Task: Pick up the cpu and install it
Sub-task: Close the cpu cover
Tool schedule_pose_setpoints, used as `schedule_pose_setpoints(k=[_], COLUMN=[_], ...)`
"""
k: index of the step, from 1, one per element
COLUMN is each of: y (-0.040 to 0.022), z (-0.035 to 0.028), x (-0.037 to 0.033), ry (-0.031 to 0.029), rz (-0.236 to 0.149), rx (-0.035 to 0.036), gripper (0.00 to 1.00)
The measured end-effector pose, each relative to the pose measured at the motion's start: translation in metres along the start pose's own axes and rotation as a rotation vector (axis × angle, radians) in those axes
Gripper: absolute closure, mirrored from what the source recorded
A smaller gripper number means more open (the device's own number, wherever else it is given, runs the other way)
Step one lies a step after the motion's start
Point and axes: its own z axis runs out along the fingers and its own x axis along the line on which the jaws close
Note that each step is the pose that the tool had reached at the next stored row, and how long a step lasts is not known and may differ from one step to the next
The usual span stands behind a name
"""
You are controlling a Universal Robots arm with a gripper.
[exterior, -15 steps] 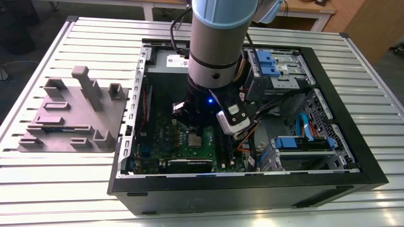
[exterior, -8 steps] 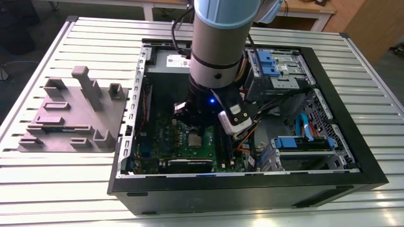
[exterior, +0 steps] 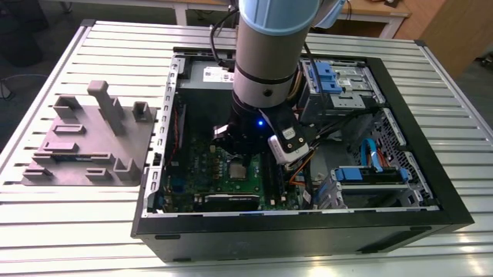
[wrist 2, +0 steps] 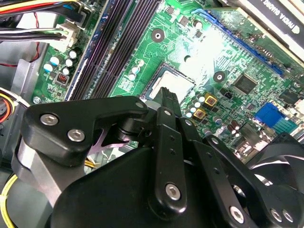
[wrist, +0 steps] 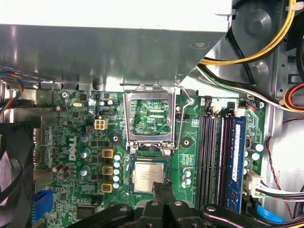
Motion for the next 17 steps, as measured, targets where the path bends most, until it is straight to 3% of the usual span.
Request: schedule_pose_setpoints(k=[8,14,16,17], y=[0.0,-0.0003,-0.0004,-0.0003], z=[0.0,-0.0002,-0.0003,-0.0003], x=[-0.0003,-0.0075,-0.0085,-0.0087], ry=[0.0,0.0003,-0.0003,-0.0009], rz=[0.0,-0.013,-0.024,-0.03], rx=[0.0,0.0001,-0.0064,-0.016], gripper=[0.9,0.9,0.9,0.9])
